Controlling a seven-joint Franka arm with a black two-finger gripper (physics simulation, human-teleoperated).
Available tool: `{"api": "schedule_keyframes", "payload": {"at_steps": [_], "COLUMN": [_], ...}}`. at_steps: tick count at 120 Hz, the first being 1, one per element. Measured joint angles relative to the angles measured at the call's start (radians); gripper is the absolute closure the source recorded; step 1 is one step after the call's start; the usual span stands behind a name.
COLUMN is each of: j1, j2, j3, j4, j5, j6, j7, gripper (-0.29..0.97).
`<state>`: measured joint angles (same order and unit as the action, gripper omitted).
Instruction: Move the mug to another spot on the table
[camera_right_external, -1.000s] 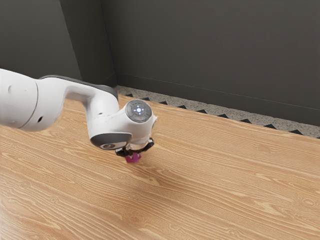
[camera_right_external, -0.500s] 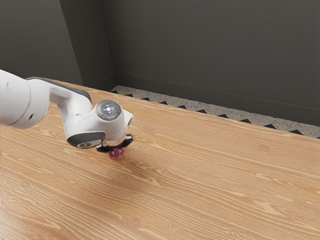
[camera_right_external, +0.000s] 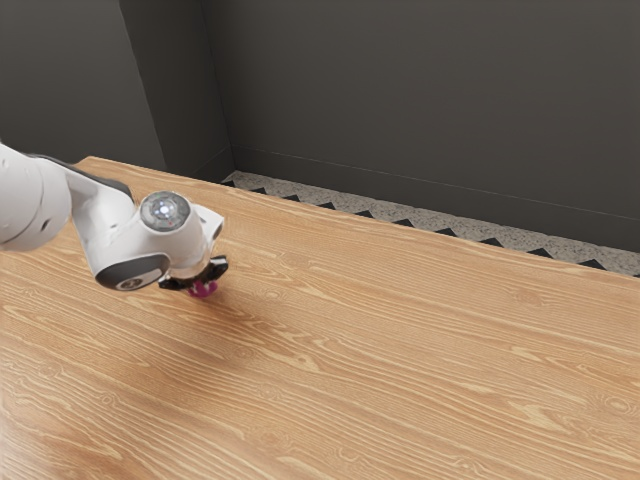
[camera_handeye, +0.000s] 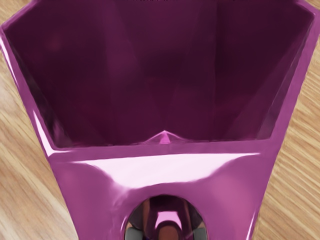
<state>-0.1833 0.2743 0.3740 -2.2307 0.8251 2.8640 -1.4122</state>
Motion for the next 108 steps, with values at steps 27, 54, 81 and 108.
{"api": "schedule_keyframes", "payload": {"at_steps": [27, 54, 81, 108], "j1": [0.027, 0.052, 0.054, 0.054], "j2": [-0.059, -0.092, -0.092, -0.088], "j3": [0.005, 0.007, 0.007, 0.005], "j4": [-0.104, -0.148, -0.153, -0.162], "j5": [0.001, 0.007, 0.011, 0.012], "j6": [0.037, 0.049, 0.053, 0.059], "j7": [0.058, 0.099, 0.129, 0.150], "gripper": [0.78, 0.77, 0.77, 0.54]}}
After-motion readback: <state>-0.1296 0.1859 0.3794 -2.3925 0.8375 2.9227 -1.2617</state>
